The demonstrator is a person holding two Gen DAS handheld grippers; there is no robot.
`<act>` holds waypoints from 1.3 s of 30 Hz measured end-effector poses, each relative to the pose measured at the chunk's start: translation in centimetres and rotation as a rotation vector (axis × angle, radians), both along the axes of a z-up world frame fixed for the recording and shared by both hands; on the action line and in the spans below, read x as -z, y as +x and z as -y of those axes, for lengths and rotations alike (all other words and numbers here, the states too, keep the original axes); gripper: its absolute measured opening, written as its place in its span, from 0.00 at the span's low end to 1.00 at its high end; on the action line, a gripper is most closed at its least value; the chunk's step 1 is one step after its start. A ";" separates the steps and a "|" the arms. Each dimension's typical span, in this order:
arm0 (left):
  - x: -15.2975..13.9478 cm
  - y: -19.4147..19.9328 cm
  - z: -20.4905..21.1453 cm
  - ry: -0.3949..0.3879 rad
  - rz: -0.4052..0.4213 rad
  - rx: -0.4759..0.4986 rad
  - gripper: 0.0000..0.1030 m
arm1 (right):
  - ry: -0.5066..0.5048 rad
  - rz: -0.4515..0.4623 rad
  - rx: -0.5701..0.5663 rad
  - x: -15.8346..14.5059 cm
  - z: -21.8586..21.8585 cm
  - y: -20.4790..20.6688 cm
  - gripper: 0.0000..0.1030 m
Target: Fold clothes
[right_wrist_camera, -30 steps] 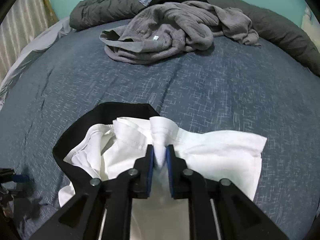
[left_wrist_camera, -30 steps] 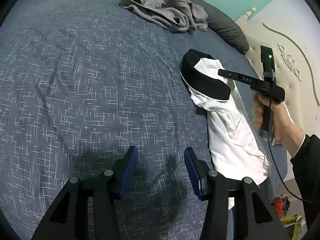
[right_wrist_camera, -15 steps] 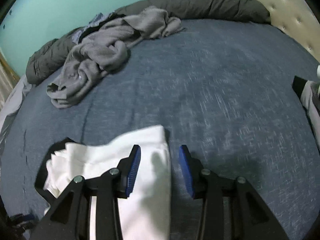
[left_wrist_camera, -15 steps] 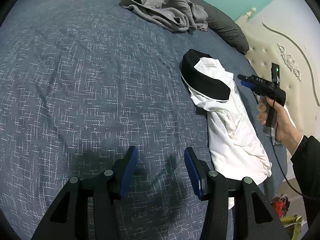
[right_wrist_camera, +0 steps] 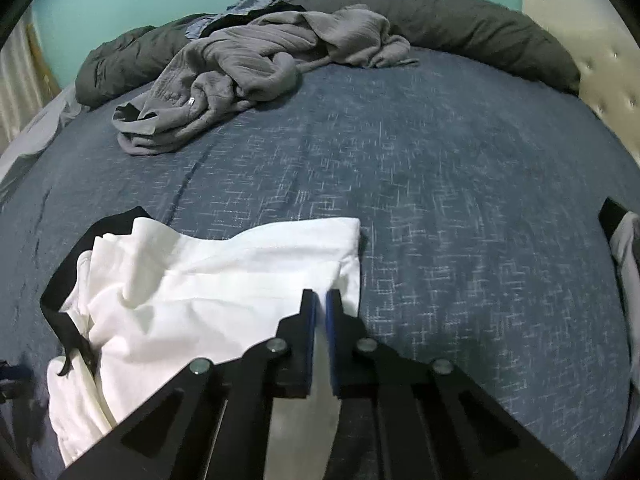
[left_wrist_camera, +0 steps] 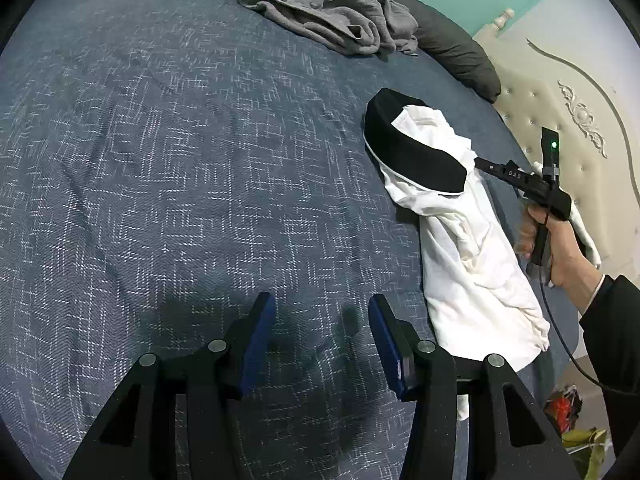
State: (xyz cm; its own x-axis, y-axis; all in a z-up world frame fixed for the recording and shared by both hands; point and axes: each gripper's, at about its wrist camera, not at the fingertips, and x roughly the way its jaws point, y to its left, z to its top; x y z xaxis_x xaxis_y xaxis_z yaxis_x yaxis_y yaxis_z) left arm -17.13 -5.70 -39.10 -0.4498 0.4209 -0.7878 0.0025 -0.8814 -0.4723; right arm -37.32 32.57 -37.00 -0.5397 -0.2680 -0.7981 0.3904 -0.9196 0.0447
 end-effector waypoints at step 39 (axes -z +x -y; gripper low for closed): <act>0.2 -0.2 -0.2 0.016 0.010 0.008 0.51 | 0.047 0.084 -0.246 0.6 6.8 0.7 0.39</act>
